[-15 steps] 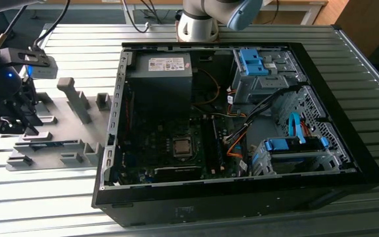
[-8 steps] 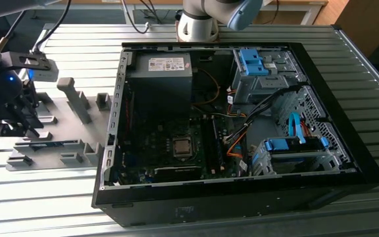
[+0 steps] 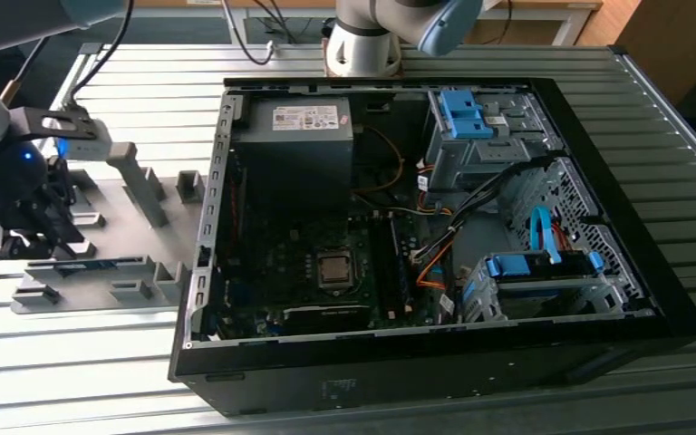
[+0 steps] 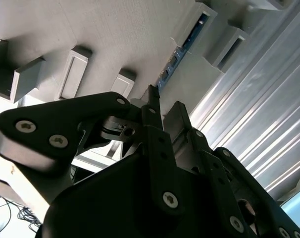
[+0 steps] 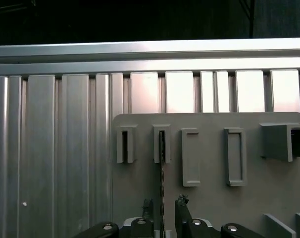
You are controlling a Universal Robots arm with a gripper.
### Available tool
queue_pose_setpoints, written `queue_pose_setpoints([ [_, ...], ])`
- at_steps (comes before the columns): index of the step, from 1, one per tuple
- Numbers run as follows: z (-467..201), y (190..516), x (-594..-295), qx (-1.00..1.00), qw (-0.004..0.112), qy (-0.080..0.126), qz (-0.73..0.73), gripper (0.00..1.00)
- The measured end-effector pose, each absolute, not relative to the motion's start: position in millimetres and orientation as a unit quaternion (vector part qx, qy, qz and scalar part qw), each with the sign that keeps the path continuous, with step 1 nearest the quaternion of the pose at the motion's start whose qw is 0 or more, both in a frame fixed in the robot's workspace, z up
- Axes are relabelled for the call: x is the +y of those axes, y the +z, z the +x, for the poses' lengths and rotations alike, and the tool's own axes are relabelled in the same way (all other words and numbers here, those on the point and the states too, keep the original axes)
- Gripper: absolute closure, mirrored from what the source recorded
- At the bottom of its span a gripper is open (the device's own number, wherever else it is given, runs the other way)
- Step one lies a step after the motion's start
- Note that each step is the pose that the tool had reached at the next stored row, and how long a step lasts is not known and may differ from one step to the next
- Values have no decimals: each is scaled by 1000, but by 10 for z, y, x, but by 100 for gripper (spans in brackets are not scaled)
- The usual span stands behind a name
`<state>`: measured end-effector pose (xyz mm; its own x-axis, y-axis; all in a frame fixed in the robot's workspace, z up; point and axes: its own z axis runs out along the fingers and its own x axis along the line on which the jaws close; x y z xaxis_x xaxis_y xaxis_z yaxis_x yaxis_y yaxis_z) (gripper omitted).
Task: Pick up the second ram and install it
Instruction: 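Pick up the second ram and move it above second insertion slot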
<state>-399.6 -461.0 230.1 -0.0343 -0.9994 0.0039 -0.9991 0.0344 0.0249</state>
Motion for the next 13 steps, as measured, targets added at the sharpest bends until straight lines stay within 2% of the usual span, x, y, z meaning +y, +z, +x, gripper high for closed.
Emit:
queue_pose_setpoints([
  [7,-4005,2250,-4610,-711,10,-1,703,69],
  [13,-4025,2200,-4609,-711,3,8,703,69],
])
